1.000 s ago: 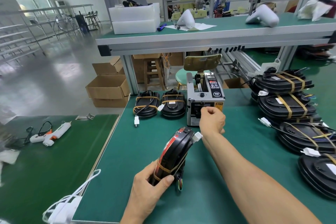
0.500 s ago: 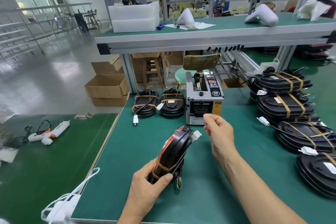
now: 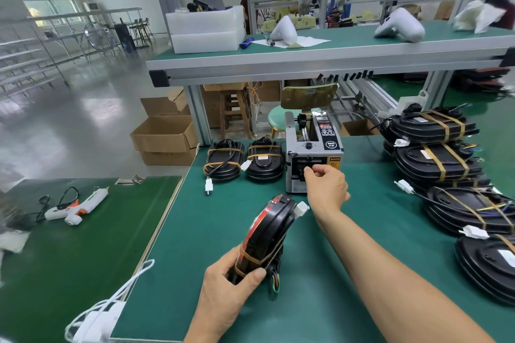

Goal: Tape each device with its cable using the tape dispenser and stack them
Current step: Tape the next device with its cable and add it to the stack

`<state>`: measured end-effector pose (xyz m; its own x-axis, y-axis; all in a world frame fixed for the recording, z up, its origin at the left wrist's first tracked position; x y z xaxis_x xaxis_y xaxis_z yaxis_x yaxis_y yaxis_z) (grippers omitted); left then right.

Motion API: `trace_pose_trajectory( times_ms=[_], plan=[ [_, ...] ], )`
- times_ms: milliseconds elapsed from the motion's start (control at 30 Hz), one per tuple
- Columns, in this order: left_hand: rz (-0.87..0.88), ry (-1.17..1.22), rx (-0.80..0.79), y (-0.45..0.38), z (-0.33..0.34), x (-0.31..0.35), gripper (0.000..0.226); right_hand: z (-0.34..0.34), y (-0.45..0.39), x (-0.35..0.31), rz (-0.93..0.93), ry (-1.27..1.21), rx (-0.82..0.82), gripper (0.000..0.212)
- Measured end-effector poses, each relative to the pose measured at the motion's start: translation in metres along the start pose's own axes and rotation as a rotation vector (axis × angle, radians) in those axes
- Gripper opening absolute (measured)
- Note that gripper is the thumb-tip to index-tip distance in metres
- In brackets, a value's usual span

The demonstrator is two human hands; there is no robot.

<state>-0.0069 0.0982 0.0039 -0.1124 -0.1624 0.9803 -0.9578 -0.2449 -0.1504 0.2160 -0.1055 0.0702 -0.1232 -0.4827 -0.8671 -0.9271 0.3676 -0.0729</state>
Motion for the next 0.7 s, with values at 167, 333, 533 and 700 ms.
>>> trace_pose_trajectory(
  times_ms=[167,333,533,700],
  plan=[
    [0.003,0.007,0.000,-0.0001,-0.0012,-0.0056,0.061,0.0059,-0.0050,-0.0049,0.007,0.088,0.031,0.014],
    [0.006,-0.001,0.006,0.0002,-0.0017,-0.0072,0.061,0.0079,-0.0071,-0.0051,0.050,0.095,0.055,0.018],
    [-0.002,-0.008,0.007,0.0000,-0.0017,-0.0069,0.061,0.0071,-0.0072,-0.0036,0.080,0.039,0.064,0.017],
    [0.004,-0.001,0.002,-0.0005,-0.0009,-0.0055,0.060,0.0082,-0.0057,-0.0017,0.087,-0.019,0.056,0.018]
  ],
)
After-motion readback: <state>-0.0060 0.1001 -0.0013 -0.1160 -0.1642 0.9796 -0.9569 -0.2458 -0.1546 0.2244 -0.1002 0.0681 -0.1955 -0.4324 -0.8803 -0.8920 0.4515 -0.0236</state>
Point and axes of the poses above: each hand's wrist, its own y-axis away from the middle knuckle, its own z-axis out of the palm, x = y × z, the point moved 7 cm from there along -y, towards the middle knuckle, and after that the axes turned 6 degrees about y, right-handed, at the moved point
